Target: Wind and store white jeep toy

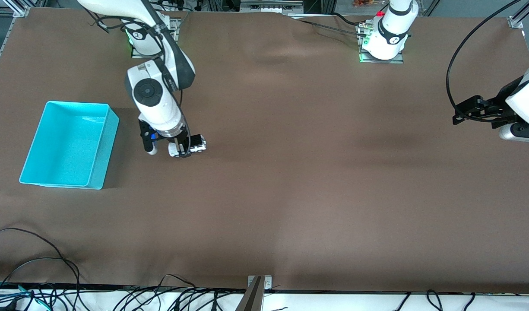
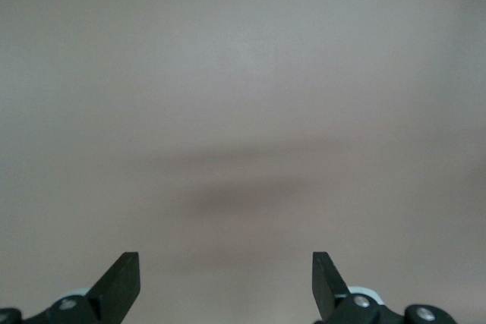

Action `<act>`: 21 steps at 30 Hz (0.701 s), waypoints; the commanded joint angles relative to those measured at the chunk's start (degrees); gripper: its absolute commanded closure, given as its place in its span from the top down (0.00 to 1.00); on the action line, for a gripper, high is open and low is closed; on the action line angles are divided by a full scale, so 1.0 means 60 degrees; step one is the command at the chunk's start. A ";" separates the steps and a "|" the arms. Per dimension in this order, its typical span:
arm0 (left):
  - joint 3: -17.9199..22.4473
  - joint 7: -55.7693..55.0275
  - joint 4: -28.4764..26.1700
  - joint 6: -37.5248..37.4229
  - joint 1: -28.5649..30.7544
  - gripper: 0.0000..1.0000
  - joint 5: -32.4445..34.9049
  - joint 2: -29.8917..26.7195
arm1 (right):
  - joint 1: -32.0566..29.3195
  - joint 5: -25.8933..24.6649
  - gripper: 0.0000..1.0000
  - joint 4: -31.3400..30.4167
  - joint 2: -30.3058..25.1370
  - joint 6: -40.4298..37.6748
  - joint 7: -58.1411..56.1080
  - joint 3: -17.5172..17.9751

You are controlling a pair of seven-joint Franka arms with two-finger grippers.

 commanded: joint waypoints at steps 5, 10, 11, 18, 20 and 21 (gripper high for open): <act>-0.0084 -0.0131 0.0124 -0.0142 0.0046 1.00 0.0189 0.0005 | -0.0758 0.0058 0.00 -0.0168 -0.1126 -0.1791 -0.3949 -0.0438; -0.0084 -0.0131 0.0124 -0.0142 0.0046 1.00 0.0189 0.0005 | -0.1023 0.0191 0.00 -0.0168 -0.1536 -0.2759 -0.5767 -0.0745; -0.0084 -0.0131 0.0124 -0.0142 0.0046 1.00 0.0189 0.0005 | -0.1023 0.0191 0.00 -0.0168 -0.1595 -0.2905 -0.6045 -0.0833; -0.0084 -0.0117 0.0124 -0.0142 0.0046 1.00 0.0189 0.0005 | -0.1227 0.0191 0.00 -0.0256 -0.1903 -0.3419 -0.7979 -0.1522; -0.0070 -0.0117 0.0124 -0.0142 0.0046 1.00 0.0189 0.0005 | -0.1388 0.0191 0.00 -0.0285 -0.2005 -0.3449 -0.8608 -0.1610; -0.0084 -0.0117 0.0124 -0.0142 0.0046 1.00 0.0189 0.0005 | -0.1490 0.0191 0.00 -0.0343 -0.2049 -0.3449 -0.8916 -0.1683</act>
